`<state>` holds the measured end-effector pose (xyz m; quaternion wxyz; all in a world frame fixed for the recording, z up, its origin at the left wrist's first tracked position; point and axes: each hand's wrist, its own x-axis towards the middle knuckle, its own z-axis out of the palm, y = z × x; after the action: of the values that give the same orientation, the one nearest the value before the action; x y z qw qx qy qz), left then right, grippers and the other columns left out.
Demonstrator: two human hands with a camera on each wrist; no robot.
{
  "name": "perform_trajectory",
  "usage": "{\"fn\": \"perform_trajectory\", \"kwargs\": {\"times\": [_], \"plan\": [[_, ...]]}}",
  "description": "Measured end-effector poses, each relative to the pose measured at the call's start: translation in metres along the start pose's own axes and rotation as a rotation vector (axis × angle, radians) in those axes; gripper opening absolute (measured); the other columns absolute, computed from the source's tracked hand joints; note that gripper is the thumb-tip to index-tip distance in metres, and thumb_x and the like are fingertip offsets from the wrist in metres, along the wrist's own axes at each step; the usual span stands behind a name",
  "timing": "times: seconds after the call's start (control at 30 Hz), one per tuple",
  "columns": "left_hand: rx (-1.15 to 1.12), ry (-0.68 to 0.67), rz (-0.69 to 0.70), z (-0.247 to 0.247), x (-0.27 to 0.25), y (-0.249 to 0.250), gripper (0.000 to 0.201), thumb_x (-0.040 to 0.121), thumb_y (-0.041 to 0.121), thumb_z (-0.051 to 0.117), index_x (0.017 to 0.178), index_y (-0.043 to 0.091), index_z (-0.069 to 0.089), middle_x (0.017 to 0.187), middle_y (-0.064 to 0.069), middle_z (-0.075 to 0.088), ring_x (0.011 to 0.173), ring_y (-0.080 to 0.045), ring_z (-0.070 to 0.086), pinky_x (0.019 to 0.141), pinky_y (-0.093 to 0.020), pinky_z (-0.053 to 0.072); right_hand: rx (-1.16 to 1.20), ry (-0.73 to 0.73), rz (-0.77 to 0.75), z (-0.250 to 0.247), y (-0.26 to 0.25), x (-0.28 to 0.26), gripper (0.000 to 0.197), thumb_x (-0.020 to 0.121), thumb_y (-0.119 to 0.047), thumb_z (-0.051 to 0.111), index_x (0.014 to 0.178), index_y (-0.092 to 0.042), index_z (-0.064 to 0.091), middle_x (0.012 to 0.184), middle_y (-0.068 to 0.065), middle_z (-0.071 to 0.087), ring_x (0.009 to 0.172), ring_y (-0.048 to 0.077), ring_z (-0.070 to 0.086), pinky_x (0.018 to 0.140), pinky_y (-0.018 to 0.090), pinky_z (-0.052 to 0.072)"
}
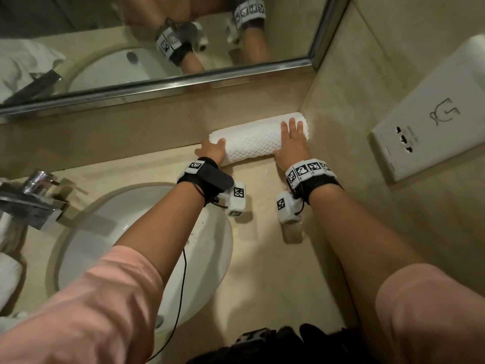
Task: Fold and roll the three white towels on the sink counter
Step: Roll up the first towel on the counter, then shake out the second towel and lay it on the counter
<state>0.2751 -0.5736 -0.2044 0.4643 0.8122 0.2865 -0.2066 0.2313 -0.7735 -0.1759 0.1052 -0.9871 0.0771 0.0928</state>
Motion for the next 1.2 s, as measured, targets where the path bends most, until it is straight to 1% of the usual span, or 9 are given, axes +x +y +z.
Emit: {"fn": "perform_trajectory", "kwargs": {"times": [0.1,0.23,0.4,0.47,0.6,0.7,0.87,1.07,1.2], "plan": [[-0.040,-0.015,0.010,-0.003,-0.002,-0.002,0.071,0.088,0.052,0.049,0.144,0.009,0.036,0.143,-0.016,0.042,0.128,-0.035,0.044,0.107,-0.045,0.037,-0.056,-0.024,-0.014,-0.010,0.003,0.000,0.073,0.092,-0.014,0.050,0.153,-0.013,0.008,0.161,0.010,0.000,0.148,0.028,-0.001,0.121,0.038,0.010],[-0.126,-0.068,0.028,-0.013,-0.004,-0.007,0.067,0.091,0.049,0.047,0.139,0.003,0.041,0.137,-0.012,0.051,0.120,-0.033,0.052,0.097,-0.035,0.045,-0.112,0.002,-0.040,-0.013,0.005,-0.007,0.073,0.091,-0.014,0.050,0.152,-0.013,0.011,0.160,0.011,0.005,0.147,0.030,0.005,0.119,0.039,0.014],[-0.138,-0.115,0.007,-0.015,0.014,-0.025,0.101,0.063,0.067,0.047,0.138,0.000,0.039,0.136,-0.019,0.051,0.120,-0.039,0.053,0.102,-0.047,0.044,-0.011,0.065,-0.066,-0.019,0.001,-0.019,0.073,0.090,-0.007,0.052,0.152,-0.011,0.013,0.160,0.010,0.006,0.148,0.027,0.007,0.120,0.037,0.015],[-0.136,-0.127,0.006,-0.017,0.015,-0.030,0.105,0.061,0.067,0.049,0.139,-0.002,0.037,0.139,-0.021,0.048,0.122,-0.040,0.051,0.103,-0.049,0.043,0.023,0.084,-0.080,-0.023,-0.002,-0.024,0.071,0.089,-0.006,0.053,0.150,-0.009,0.017,0.160,0.010,0.009,0.147,0.026,0.010,0.119,0.037,0.019],[-0.144,-0.135,0.005,-0.028,-0.004,-0.031,0.100,0.064,0.060,0.054,0.139,-0.004,0.038,0.139,-0.026,0.046,0.122,-0.042,0.052,0.098,-0.047,0.047,0.122,0.079,-0.094,-0.026,-0.006,-0.037,0.062,0.088,-0.009,0.053,0.145,-0.006,0.028,0.156,0.011,0.023,0.143,0.026,0.024,0.113,0.039,0.030],[-0.122,-0.135,0.026,-0.039,-0.035,-0.024,0.072,0.085,0.044,0.057,0.136,-0.005,0.041,0.134,-0.026,0.052,0.115,-0.040,0.057,0.087,-0.040,0.051,0.268,0.024,-0.069,-0.028,-0.011,-0.053,0.053,0.089,-0.013,0.054,0.140,-0.005,0.038,0.144,0.013,0.039,0.129,0.029,0.043,0.104,0.038,0.039],[-0.102,-0.171,0.057,-0.051,-0.082,-0.030,0.053,0.095,0.030,0.053,0.136,-0.002,0.043,0.136,-0.019,0.049,0.121,-0.035,0.052,0.098,-0.041,0.045,0.500,-0.041,-0.014,-0.033,-0.016,-0.087,0.032,0.089,-0.016,0.059,0.119,-0.004,0.056,0.123,0.012,0.059,0.114,0.026,0.055,0.095,0.032,0.043],[-0.072,-0.257,0.046,-0.066,-0.133,-0.056,0.049,0.097,0.028,0.052,0.138,0.002,0.044,0.139,-0.015,0.046,0.114,-0.028,0.053,0.092,-0.037,0.044,0.574,-0.144,-0.063,-0.029,-0.021,-0.130,0.024,0.090,-0.018,0.060,0.112,-0.009,0.064,0.119,0.005,0.063,0.111,0.021,0.057,0.090,0.026,0.041],[-0.040,-0.323,0.067,-0.080,-0.160,-0.082,0.042,0.099,0.027,0.048,0.134,0.004,0.046,0.136,-0.013,0.051,0.099,-0.022,0.052,0.087,-0.032,0.043,0.622,-0.212,-0.127,-0.025,-0.032,-0.155,0.018,0.088,-0.014,0.061,0.104,-0.010,0.066,0.104,0.007,0.068,0.091,0.017,0.062,0.080,0.025,0.044]]}}
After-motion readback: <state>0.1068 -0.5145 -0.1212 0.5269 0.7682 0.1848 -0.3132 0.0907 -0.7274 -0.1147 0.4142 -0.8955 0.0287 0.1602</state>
